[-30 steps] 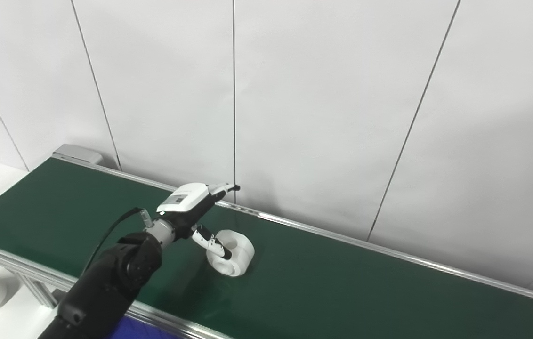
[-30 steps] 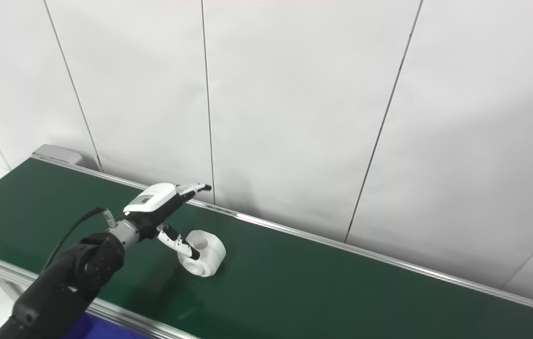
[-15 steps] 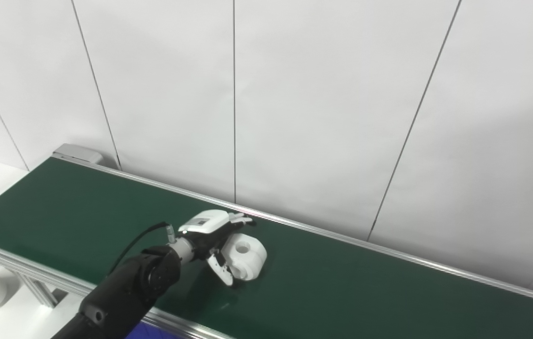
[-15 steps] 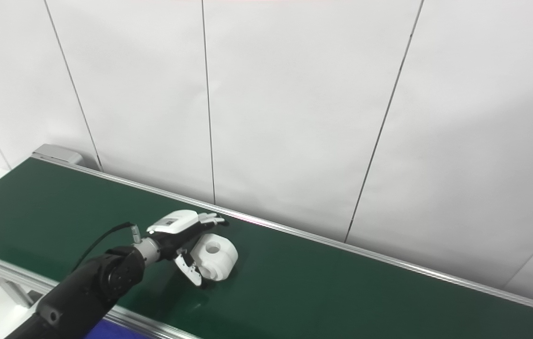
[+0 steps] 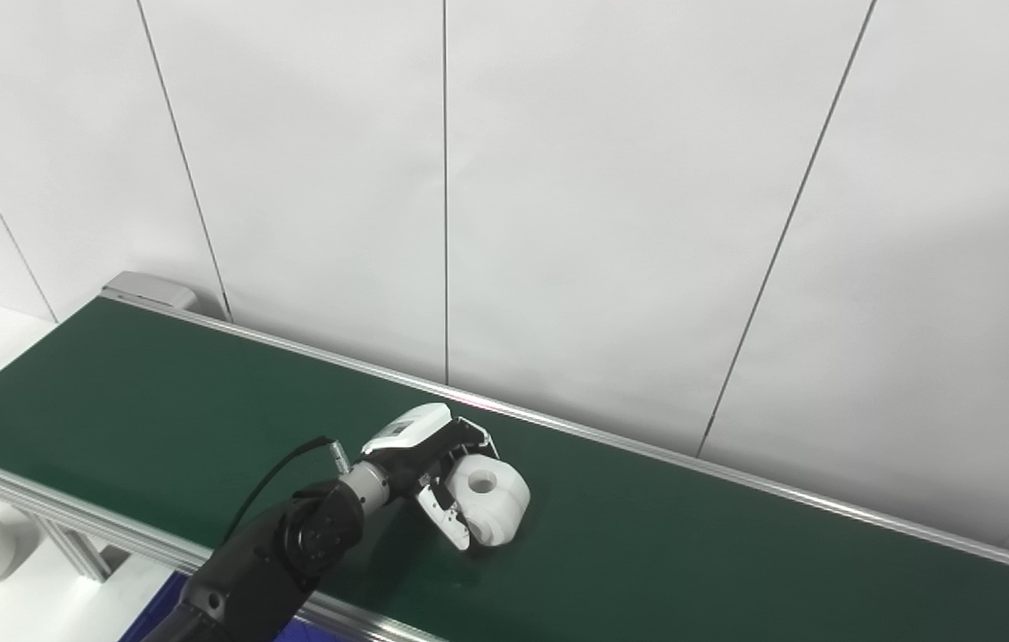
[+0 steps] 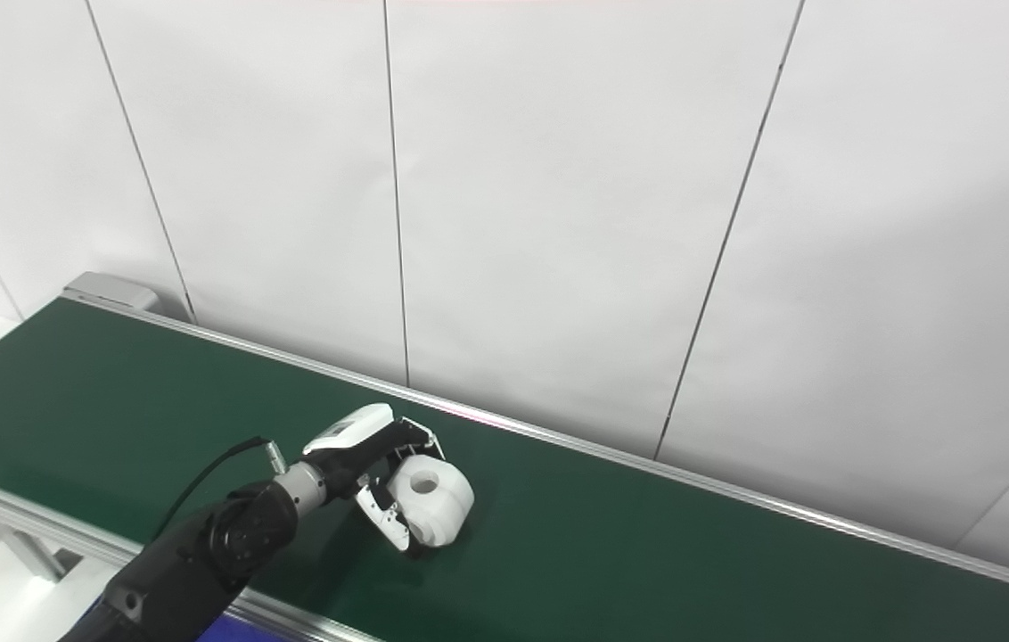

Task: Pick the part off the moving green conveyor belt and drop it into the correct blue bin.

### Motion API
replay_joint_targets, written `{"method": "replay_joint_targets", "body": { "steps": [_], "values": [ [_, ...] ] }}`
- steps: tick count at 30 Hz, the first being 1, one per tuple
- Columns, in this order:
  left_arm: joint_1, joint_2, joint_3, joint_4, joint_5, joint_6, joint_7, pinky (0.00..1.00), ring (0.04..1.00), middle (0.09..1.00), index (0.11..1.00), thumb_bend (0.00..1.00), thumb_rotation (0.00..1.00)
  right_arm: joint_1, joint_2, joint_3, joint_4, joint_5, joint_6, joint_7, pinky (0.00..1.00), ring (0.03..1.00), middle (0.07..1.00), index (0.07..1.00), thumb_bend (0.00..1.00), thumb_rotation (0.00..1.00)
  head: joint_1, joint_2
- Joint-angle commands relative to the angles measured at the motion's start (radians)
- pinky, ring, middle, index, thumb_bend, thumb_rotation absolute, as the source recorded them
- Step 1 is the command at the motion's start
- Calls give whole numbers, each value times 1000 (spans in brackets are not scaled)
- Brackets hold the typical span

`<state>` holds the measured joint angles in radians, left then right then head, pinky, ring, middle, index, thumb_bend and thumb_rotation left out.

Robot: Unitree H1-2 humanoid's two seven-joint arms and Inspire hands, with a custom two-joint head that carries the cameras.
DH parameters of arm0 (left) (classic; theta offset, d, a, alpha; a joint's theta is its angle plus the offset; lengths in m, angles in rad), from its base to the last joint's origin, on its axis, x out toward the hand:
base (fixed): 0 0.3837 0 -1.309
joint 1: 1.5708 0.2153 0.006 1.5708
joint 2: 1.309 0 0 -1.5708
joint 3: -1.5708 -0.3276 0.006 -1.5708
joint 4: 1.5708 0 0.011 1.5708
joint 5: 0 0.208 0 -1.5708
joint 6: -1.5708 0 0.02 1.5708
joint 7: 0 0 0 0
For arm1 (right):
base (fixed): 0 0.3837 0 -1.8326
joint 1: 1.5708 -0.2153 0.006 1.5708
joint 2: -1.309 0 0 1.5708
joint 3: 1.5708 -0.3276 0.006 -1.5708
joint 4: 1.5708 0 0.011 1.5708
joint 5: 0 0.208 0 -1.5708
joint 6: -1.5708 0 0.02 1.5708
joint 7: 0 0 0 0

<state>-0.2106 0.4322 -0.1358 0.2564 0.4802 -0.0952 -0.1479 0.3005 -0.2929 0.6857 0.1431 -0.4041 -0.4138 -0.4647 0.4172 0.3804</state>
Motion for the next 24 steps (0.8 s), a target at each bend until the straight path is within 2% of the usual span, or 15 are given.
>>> {"method": "replay_joint_targets", "body": {
  "steps": [1, 3, 6, 10, 11, 12, 13, 14, 15, 16, 17, 18, 19, 22, 24],
  "values": [
    [-9, 11, 18, -40, -15, -19, 29, 479, 442, 527, 487, 499, 0, 5, -4, 3, -28, -13, -56, -22, 745, 816, 845, 945, 887, 701, -2, 9],
    [2, 10, 28, -56, -29, -21, 31, 469, 437, 524, 494, 499, 0, 11, -3, 2, -37, -21, -56, -22, 743, 816, 842, 947, 882, 706, -9, 29],
    [38, 17, 55, -121, -60, -27, 31, 455, 436, 517, 499, 500, 0, 38, 6, -12, -70, -23, -56, 5, 725, 816, 843, 944, 892, 718, -59, 92],
    [128, 42, 99, -260, -111, -49, 11, 436, 428, 491, 516, 501, 0, 75, 28, -25, -115, -36, -55, 31, 714, 819, 858, 959, 880, 687, -146, 155],
    [156, 50, 113, -301, -134, -51, 0, 431, 428, 489, 517, 501, 0, 86, 36, -31, -129, -47, -55, 39, 711, 819, 859, 962, 877, 684, -183, 199],
    [182, 56, 124, -335, -154, -57, -9, 416, 420, 486, 521, 501, 0, 93, 42, -37, -138, -57, -55, 45, 712, 821, 860, 967, 874, 691, -183, 199],
    [212, 65, 135, -371, -182, -72, -18, 407, 414, 482, 526, 500, 0, 103, 49, -45, -152, -66, -54, 56, 725, 822, 860, 968, 874, 696, -219, 237],
    [236, 70, 143, -396, -203, -90, -25, 406, 413, 482, 527, 500, 0, 110, 55, -52, -161, -73, -54, 64, 728, 822, 860, 968, 874, 697, -219, 237],
    [260, 79, 152, -424, -225, -104, -33, 404, 412, 481, 529, 500, 0, 121, 62, -59, -180, -78, -48, 78, 740, 824, 861, 969, 875, 698, -263, 296],
    [284, 83, 157, -451, -241, -114, -38, 409, 414, 483, 528, 500, 0, 128, 68, -67, -192, -82, -45, 90, 758, 831, 864, 970, 877, 700, -263, 296],
    [305, 87, 162, -477, -252, -120, -44, 422, 423, 484, 524, 501, 0, 136, 74, -74, -207, -86, -41, 104, 773, 836, 867, 972, 877, 702, -281, 327],
    [319, 89, 166, -495, -259, -122, -49, 436, 433, 486, 518, 502, 0, 141, 79, -82, -216, -89, -39, 115, 784, 839, 870, 974, 876, 706, -281, 327],
    [342, 92, 166, -516, -282, -142, -57, 437, 434, 486, 518, 502, 0, 150, 83, -89, -233, -97, -31, 127, 788, 841, 874, 977, 874, 714, -304, 369],
    [395, 95, 159, -569, -337, -190, -81, 436, 433, 489, 518, 501, 0, 174, 98, -109, -281, -110, -10, 164, 797, 849, 887, 986, 865, 742, -316, 422],
    [423, 89, 153, -606, -336, -191, -92, 464, 453, 490, 505, 502, 0, 188, 107, -122, -308, -113, -2, 188, 804, 851, 890, 989, 859, 769, -310, 460]
  ]
}}
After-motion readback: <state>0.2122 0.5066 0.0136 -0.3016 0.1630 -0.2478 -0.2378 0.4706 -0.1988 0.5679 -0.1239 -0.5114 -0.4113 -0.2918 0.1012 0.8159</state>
